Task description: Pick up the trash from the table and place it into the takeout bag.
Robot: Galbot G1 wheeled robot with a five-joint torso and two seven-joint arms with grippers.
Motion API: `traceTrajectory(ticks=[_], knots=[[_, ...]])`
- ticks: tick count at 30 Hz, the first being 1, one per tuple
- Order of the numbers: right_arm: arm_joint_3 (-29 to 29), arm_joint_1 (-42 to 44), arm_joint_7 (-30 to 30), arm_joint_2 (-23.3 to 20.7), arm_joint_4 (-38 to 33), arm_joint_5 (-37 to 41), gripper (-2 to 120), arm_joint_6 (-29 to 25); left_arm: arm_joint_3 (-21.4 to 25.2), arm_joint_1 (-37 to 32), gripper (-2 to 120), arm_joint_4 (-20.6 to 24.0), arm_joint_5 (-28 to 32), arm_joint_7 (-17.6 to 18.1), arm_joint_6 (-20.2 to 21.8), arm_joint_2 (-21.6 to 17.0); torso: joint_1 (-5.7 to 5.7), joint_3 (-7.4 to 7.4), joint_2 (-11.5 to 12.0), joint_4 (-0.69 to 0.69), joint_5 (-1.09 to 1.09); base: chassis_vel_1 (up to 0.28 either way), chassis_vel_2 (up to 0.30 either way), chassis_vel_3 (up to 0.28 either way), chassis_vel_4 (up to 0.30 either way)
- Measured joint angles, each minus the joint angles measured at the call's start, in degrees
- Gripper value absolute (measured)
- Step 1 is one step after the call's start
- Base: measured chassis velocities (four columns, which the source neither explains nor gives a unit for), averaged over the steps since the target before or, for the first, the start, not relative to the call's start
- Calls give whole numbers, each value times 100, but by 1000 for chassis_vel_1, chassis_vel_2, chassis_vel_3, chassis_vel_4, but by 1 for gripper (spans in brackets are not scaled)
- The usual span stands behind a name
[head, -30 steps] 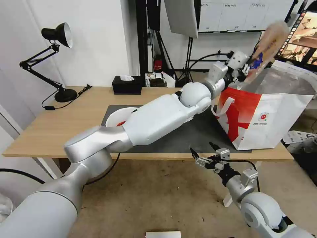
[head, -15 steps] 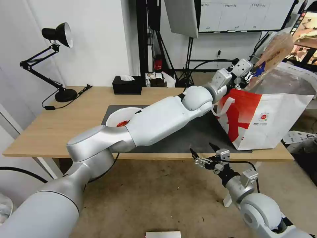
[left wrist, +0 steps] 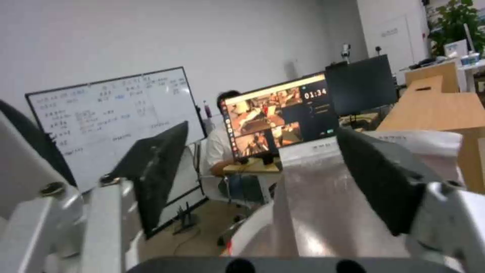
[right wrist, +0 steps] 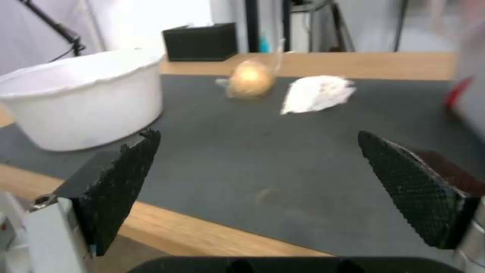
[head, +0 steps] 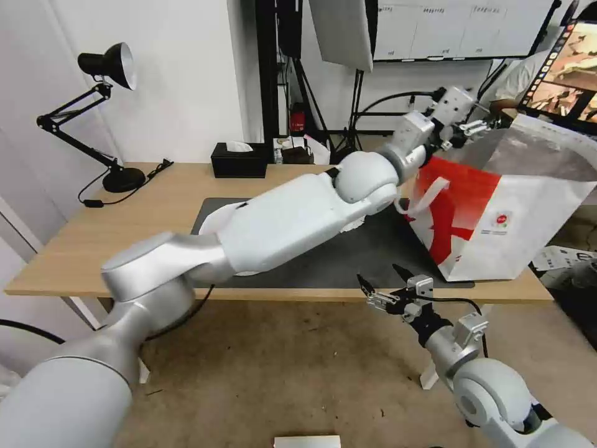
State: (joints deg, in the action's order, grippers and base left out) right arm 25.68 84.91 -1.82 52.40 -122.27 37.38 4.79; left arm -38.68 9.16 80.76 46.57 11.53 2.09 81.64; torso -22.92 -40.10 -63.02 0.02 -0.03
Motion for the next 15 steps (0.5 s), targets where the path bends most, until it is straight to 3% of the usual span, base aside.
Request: traceTrajectory(ticks=[2, 3, 5, 7, 9, 11, 12, 15], knots=[[246, 193, -45, 51, -151, 36, 100, -2, 36, -283, 95, 652, 135, 152, 123, -632, 2, 1, 0, -9, 3, 0, 0, 0, 0], [270, 203, -85, 54, -190, 63, 100, -3, 78, -493, 98, 965, 159, 244, 161, -982, 1, 1, -1, -6, 2, 0, 0, 0, 0], [286, 208, -105, 58, -210, 78, 100, -5, 113, -647, 99, 1155, 166, 299, 181, -1186, 1, 0, 0, -3, 1, 0, 0, 0, 0], [353, 259, -145, 76, -252, 98, 100, -55, 402, -1403, 100, 1849, 163, 449, 249, -1913, -1, -1, 0, 5, -3, 0, 0, 0, 0], [367, 277, -151, 80, -258, 98, 100, -79, 506, -1614, 100, 1994, 148, 461, 258, -2072, -1, 0, 0, 3, -3, 0, 0, 0, 0], [405, 342, -197, 77, -280, 96, 100, -170, 1262, -2602, 100, 2598, -49, 452, 273, -2759, 1, 1, 0, -4, 1, 0, 0, 0, 0], [405, 342, -197, 77, -280, 96, 100, -170, 1262, -2602, 100, 2598, -49, 452, 273, -2759, 1, 1, 0, -4, 1, 0, 0, 0, 0], [430, 399, -257, 35, -351, 76, 100, -232, 2484, -4162, 100, 3198, -338, 231, 274, -3304, 1, 0, 0, -1, -4, 0, 0, 0, 0]])
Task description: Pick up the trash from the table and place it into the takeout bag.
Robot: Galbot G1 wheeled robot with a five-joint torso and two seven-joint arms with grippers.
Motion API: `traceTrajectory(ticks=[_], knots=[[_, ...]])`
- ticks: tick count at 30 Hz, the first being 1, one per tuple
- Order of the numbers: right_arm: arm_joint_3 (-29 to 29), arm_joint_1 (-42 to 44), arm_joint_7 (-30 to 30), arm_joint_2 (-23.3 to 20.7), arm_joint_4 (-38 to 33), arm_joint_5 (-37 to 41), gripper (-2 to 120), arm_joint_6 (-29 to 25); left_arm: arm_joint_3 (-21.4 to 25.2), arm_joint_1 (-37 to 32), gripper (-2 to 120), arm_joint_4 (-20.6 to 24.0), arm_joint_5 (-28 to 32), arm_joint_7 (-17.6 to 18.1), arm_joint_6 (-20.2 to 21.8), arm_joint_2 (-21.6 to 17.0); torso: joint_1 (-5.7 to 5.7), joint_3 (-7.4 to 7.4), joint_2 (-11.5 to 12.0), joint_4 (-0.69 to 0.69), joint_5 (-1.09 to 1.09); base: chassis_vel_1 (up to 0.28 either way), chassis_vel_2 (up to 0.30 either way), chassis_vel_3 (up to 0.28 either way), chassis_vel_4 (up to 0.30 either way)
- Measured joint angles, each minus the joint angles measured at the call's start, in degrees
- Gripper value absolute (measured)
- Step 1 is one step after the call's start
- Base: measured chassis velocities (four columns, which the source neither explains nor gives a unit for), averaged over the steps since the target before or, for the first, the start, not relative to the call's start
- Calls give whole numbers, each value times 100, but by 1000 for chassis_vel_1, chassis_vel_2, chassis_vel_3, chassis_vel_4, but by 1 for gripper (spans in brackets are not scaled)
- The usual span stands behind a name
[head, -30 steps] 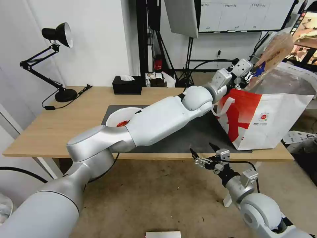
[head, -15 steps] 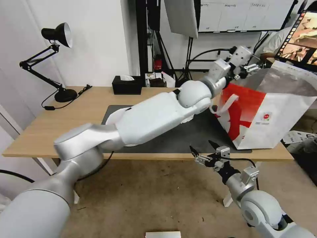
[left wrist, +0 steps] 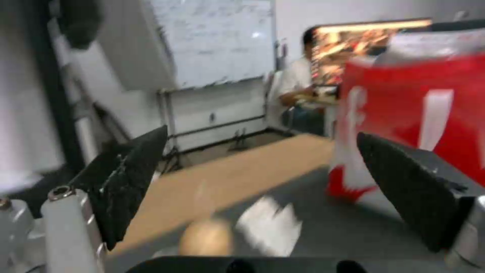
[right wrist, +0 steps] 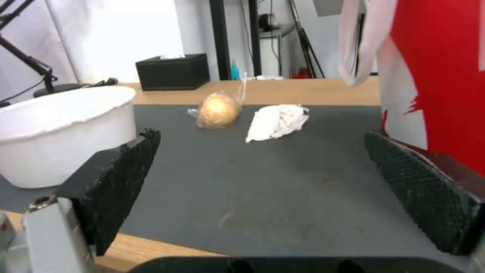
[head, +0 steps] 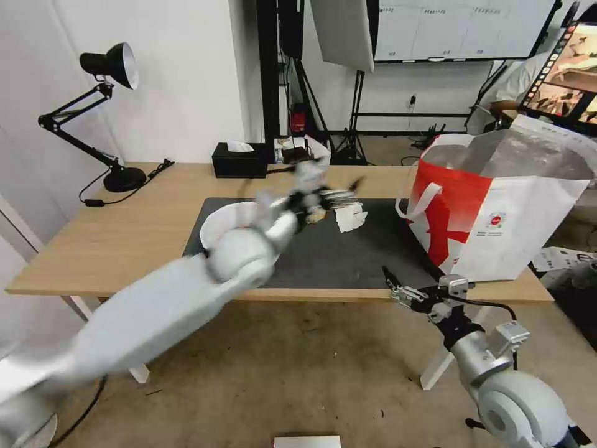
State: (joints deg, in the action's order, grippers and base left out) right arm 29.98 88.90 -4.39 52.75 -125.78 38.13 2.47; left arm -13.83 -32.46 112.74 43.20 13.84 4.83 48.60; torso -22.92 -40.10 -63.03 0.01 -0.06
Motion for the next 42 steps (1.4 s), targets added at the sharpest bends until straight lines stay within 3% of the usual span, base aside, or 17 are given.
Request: traceTrajectory(ticks=[1, 4, 5, 6, 7, 9, 10, 12, 13, 15, 16, 19, 24, 42], knots=[[0, 0, 0, 0, 0, 0, 100, 0, 0, 0, 100, 0, 0, 0, 0, 0, 0, 0, 0, 0, 0, 0, 0, 0, 0], [-42, -2, -44, 2, -6, -123, 100, -102, 1145, -1462, 100, 514, -317, -159, -28, -244, 1, 1, 0, 2, 1, 0, 0, 0, 0], [-42, -2, -44, 2, -6, -123, 100, -102, 1145, -1462, 100, 514, -317, -159, -28, -244, 1, 1, 0, 2, 1, 0, 0, 0, 0], [-51, 67, -63, 73, 30, -279, 100, -225, 1745, -2305, 100, 748, -575, -192, -141, -289, 1, 1, -1, 1, 8, 0, 0, 0, 0], [-49, 95, -88, 90, 39, -345, 100, -266, 2033, -2767, 100, 858, -760, -200, -236, -225, 1, 1, 0, 0, 9, 0, 0, 0, 0], [-47, 105, -94, 95, 39, -363, 100, -281, 2088, -2855, 100, 878, -797, -203, -253, -205, 1, 1, 0, 0, 8, 0, 0, 0, 0], [-45, 152, -138, 130, 38, -425, 100, -327, 2625, -3749, 100, 1063, -1172, -226, -384, 79, 1, 1, -1, -4, 4, 0, 0, 0, 0], [-49, 177, -181, 169, 38, -528, 100, -366, 3076, -4627, 100, 1190, -1569, -289, -450, 487, 1, 0, -1, -1, 7, 0, 0, 0, 0], [-49, 177, -181, 169, 38, -528, 100, -366, 3076, -4627, 100, 1190, -1569, -289, -450, 487, 1, 0, -1, -1, 7, 0, 0, 0, 0], [-50, 222, -204, 220, 38, -719, 100, -473, 3365, -5289, 100, 1204, -1937, -290, -571, 922, 1, 1, -1, 1, 5, 0, 0, 0, 0], [-50, 222, -204, 220, 38, -719, 100, -473, 3365, -5289, 100, 1204, -1937, -290, -571, 922, 1, 1, -1, 1, 5, 0, 0, 0, 0], [-46, 319, -205, 313, 98, -1149, 100, -771, 3551, -5898, 100, 1121, -2320, -289, -717, 1427, 2, 1, -1, 0, 6, 0, 0, 0, 0], [-146, 491, -89, 522, 444, -1462, 100, -1003, 3499, -6027, 100, 998, -2508, -287, -801, 1800, 0, 0, 0, -2, 8, 0, 0, 0, 0], [-282, 617, -38, 754, 518, -1538, 100, -1025, 3425, -5918, 100, 979, -2471, -284, -740, 1850, 0, -1, 0, -1, 6, 0, 0, 0, 0]])
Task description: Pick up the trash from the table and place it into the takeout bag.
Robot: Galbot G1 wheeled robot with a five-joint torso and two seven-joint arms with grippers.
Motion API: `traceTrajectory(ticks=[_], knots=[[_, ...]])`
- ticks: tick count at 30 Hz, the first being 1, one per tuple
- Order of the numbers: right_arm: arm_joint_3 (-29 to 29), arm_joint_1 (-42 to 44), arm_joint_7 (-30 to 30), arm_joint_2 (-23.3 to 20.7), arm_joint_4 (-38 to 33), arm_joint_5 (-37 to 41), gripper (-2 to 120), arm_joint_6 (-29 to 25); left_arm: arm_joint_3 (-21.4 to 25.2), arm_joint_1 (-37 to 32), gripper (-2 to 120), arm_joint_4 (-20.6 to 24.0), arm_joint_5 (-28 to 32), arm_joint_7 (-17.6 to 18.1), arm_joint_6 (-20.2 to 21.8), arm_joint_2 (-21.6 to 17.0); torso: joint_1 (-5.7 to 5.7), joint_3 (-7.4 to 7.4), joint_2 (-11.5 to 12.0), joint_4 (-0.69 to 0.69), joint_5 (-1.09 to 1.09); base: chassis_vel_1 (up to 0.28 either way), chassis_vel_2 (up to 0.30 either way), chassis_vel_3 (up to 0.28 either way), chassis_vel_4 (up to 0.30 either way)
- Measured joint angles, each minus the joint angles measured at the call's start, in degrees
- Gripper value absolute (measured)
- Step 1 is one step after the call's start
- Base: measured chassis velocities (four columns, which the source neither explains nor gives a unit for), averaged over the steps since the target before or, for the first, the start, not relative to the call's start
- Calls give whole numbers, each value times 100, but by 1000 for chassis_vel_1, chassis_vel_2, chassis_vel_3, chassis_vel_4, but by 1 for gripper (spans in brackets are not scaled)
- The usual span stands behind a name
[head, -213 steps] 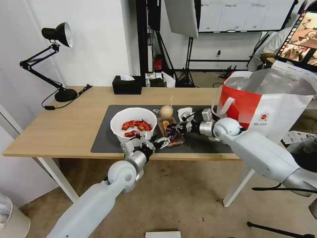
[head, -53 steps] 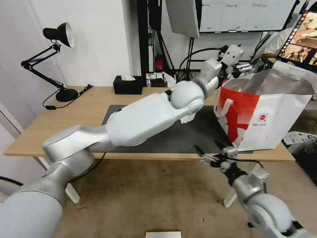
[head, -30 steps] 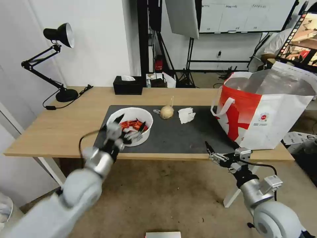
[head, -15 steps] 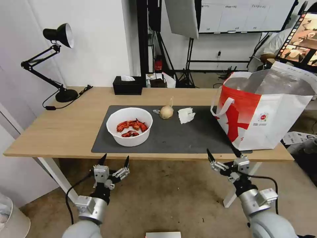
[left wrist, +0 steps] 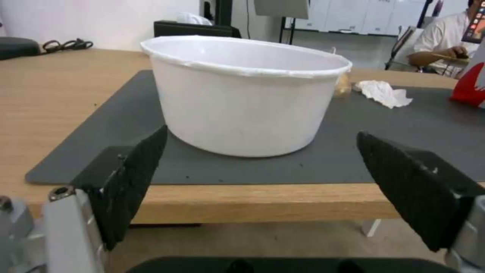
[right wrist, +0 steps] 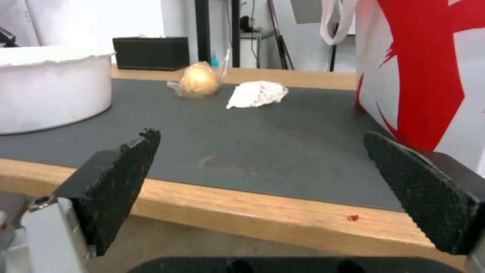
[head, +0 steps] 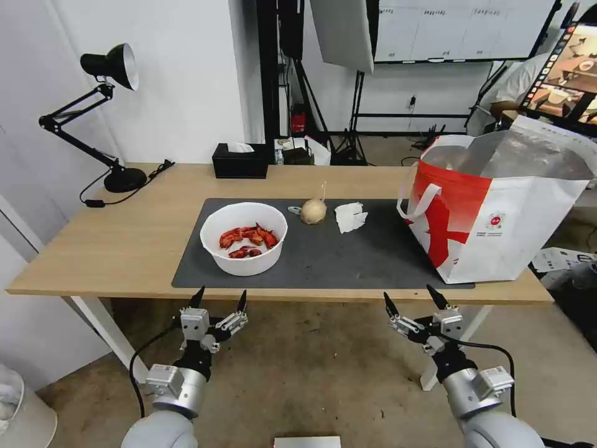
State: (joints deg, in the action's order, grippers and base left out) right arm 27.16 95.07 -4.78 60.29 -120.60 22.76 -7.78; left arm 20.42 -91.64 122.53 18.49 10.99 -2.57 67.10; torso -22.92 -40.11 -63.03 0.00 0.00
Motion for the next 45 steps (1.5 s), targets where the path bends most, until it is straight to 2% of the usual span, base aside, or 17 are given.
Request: traceTrajectory(ticks=[32, 35, 39, 42, 43, 45], knots=[[-91, -73, 29, -59, 38, -8, 100, 51, -43, 30, 100, -51, 26, -17, 31, -16, 0, 0, 0, 0, 0, 0, 0, 0, 0], [-175, -213, 29, -153, 40, 83, 100, 89, -44, 35, 100, -58, 27, -19, 31, -21, 0, 0, 0, -1, 0, 0, 0, 0, 0], [-425, -803, 20, -479, 36, 498, 100, 397, -35, 52, 100, -55, 35, -19, 31, -51, 0, 0, 0, -1, 1, 0, 0, 0, 0], [-895, -1690, -12, -996, 138, 1054, 100, 764, -23, 59, 100, -38, 40, -18, 31, -64, -1, -1, 1, 2, 0, 0, 0, 0, 0], [-895, -1690, -12, -996, 138, 1054, 100, 764, -23, 59, 100, -38, 40, -18, 31, -64, -1, -1, 1, 2, 0, 0, 0, 0, 0], [-1351, -2484, -84, -1351, 407, 1451, 100, 957, -12, 49, 100, -29, 38, -15, 31, -60, -1, -1, 0, 0, 0, 0, 0, 0, 0]])
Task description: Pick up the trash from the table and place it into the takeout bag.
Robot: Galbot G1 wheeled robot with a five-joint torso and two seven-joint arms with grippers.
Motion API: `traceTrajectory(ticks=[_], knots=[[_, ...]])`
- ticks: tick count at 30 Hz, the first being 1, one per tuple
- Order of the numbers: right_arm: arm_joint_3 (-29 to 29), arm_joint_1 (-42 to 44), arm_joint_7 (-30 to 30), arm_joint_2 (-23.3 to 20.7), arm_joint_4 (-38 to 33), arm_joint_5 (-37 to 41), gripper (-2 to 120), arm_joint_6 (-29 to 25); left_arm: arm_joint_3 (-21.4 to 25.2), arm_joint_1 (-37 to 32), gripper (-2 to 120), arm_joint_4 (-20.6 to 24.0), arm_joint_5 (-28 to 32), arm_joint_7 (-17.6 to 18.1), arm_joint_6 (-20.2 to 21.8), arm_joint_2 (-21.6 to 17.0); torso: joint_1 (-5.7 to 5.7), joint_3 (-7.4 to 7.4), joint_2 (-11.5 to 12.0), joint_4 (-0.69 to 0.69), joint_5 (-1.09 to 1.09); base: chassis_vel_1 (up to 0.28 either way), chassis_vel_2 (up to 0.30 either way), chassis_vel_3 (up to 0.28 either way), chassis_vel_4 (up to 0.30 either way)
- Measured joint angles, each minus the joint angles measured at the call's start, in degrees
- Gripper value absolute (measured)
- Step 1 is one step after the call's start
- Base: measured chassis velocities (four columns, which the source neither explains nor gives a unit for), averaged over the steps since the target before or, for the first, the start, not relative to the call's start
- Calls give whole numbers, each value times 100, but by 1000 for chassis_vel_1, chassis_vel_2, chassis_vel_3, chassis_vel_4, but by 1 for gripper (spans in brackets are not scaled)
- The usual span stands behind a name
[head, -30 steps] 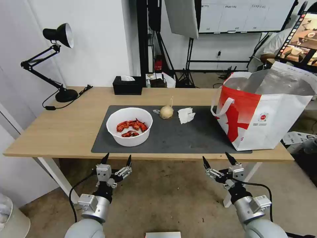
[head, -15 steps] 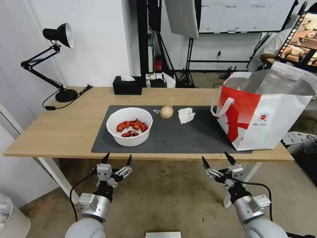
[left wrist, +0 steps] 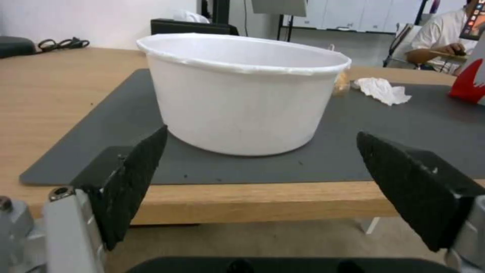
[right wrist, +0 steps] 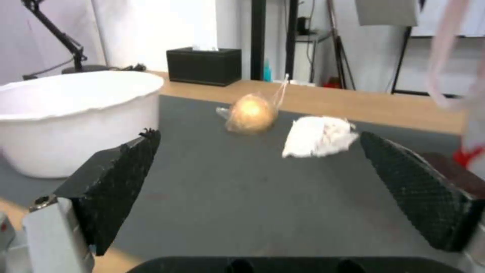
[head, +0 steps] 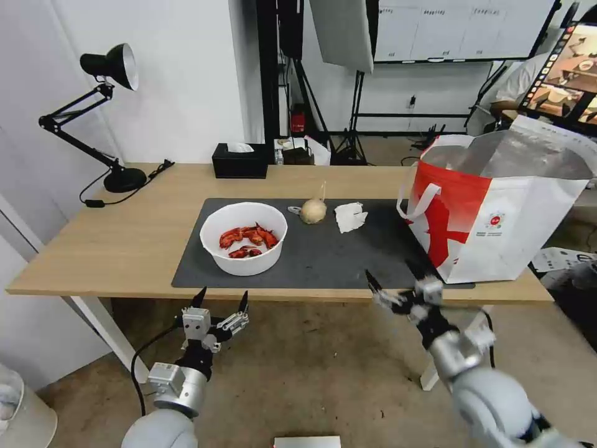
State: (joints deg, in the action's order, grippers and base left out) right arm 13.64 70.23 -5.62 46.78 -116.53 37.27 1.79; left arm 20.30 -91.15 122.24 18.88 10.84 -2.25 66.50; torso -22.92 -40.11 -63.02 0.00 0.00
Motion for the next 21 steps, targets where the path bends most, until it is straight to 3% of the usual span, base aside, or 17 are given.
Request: traceTrajectory(ticks=[2, 3, 5, 9, 11, 14, 21], knots=[[-572, -852, -138, -219, 333, 328, 100, 140, 19, -9, 100, 1, -4, 2, 0, 3, 0, 0, 0, 0, 0, 0, 0, 0, 0], [-572, -852, -138, -219, 333, 328, 100, 140, 19, -9, 100, 1, -4, 2, 0, 3, 0, 0, 0, 0, 0, 0, 0, 0, 0], [-1263, -1867, -404, -284, 725, 633, 100, 305, 48, -19, 100, 9, -6, 3, 0, 7, -1, 0, 1, 2, -1, 0, 0, 0, 0], [-2260, -3119, -910, -94, 1354, 937, 100, 666, 86, -44, 100, 19, -10, 13, 0, 17, -1, -1, 1, 0, 4, 0, 0, 0, 0], [-2407, -3352, -1027, -38, 1483, 985, 100, 733, 89, -46, 100, 19, -11, 11, 0, 18, 0, 0, 1, 1, 2, 0, 0, 0, 0], [-3181, -4526, -1762, 511, 2490, 1107, 100, 1147, 119, -60, 100, -35, -22, 20, 0, 48, -1, -1, 1, 1, 0, 0, 0, 0, 0], [-3622, -5304, -2249, 1410, 3874, 1196, 100, 1551, 127, -87, 100, -101, -59, 20, -2, 150, -1, 0, 0, 1, -4, 0, 0, 0, 0]])
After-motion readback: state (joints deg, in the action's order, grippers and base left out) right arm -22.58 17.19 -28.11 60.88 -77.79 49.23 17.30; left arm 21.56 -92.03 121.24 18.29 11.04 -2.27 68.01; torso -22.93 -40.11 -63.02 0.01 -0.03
